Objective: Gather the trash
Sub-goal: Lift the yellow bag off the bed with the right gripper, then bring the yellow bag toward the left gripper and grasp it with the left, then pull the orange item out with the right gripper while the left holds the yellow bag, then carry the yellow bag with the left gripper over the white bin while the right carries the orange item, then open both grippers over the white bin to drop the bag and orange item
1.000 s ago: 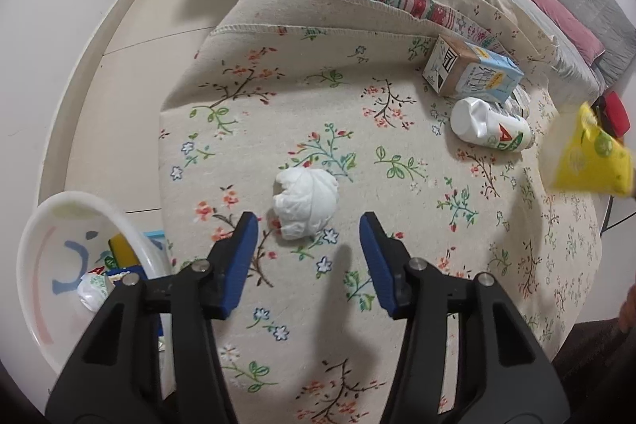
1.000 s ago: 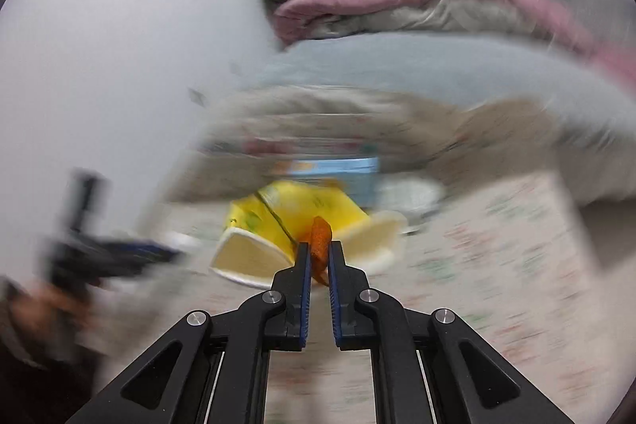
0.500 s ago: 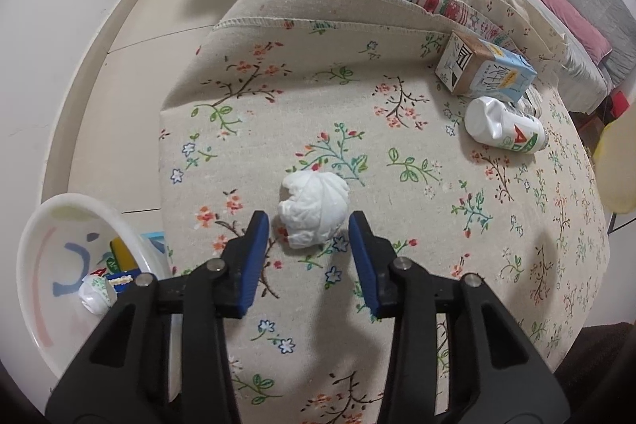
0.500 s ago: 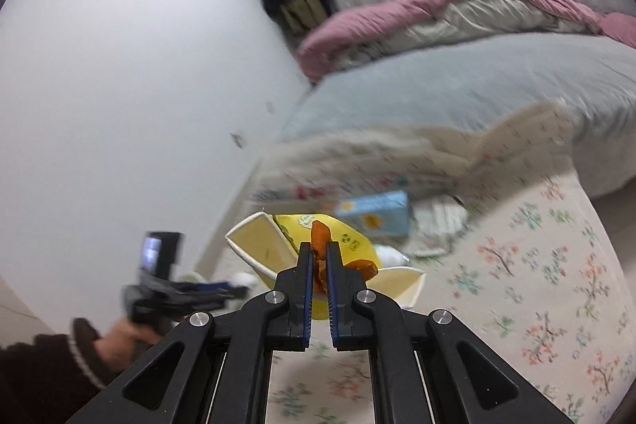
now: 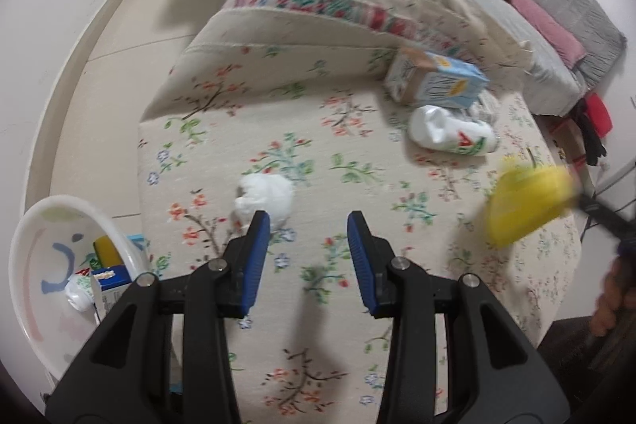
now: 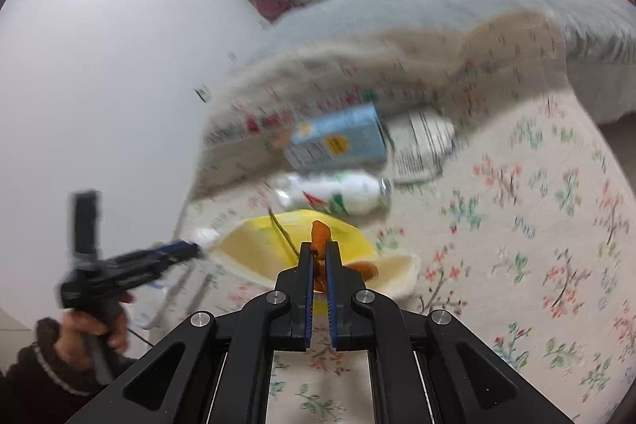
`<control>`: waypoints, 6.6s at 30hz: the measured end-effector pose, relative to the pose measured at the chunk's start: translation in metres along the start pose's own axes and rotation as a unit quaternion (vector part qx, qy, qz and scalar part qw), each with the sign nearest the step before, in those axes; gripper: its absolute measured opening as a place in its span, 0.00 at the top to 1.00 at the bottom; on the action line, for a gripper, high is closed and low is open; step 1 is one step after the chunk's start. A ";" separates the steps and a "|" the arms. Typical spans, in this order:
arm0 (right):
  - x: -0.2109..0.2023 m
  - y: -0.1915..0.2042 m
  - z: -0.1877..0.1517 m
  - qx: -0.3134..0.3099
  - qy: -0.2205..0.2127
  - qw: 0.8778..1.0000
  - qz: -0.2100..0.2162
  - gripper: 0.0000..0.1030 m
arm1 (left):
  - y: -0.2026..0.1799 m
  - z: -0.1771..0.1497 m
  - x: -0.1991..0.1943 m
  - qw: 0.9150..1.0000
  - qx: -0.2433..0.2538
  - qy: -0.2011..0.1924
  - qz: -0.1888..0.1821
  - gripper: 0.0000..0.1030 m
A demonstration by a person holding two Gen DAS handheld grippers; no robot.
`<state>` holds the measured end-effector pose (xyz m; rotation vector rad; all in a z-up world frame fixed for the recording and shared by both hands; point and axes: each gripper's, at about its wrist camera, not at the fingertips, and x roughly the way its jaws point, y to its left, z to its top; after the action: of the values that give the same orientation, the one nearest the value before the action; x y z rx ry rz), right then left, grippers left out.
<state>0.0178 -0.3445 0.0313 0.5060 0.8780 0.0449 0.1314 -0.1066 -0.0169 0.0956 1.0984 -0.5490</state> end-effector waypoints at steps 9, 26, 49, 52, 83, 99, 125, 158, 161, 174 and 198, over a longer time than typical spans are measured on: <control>0.025 0.008 -0.022 -0.020 0.048 0.998 -0.018 0.95 | -0.002 -0.005 0.003 1.000 0.005 0.015 -0.004 0.59; -0.015 0.008 -0.014 -0.005 0.001 0.998 0.065 0.98 | -0.006 -0.012 -0.005 1.000 0.009 0.017 -0.024 0.59; 0.016 0.045 0.030 -0.082 0.033 0.994 0.056 0.50 | -0.022 -0.001 -0.004 0.998 -0.006 0.020 -0.064 0.51; 0.041 0.061 0.038 -0.106 0.057 0.991 0.059 0.61 | -0.017 -0.001 -0.005 0.998 -0.015 0.019 -0.063 0.51; -0.039 0.010 0.044 -0.008 -0.038 0.999 -0.004 0.97 | -0.051 -0.003 -0.011 0.994 0.002 0.028 -0.101 0.28; -0.038 0.004 0.026 -0.013 -0.032 0.999 -0.017 0.97 | -0.082 -0.004 0.010 0.998 0.027 0.033 -0.046 0.40; -0.023 0.059 0.019 -0.059 -0.029 0.998 0.005 0.97 | -0.009 -0.022 -0.047 0.999 0.018 -0.025 0.010 0.95; 0.087 0.239 -0.015 -0.175 0.056 0.978 0.100 0.97 | 0.200 -0.099 -0.096 0.979 -0.178 -0.038 0.089 0.95; 0.099 0.256 -0.019 -0.184 0.060 0.975 0.110 0.97 | 0.207 -0.098 -0.093 0.978 -0.187 -0.035 0.090 0.95; 0.141 0.298 -0.049 -0.215 0.075 0.965 0.132 0.97 | 0.221 -0.097 -0.103 0.970 -0.201 -0.053 0.123 0.29; 0.102 0.248 -0.028 -0.215 0.045 0.974 0.049 0.30 | 0.177 -0.074 -0.107 0.974 -0.181 -0.040 0.134 0.05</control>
<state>0.1042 -0.0900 0.0525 0.1406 0.9006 0.3427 0.1172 0.1118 0.0072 -0.0954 1.0696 -0.1050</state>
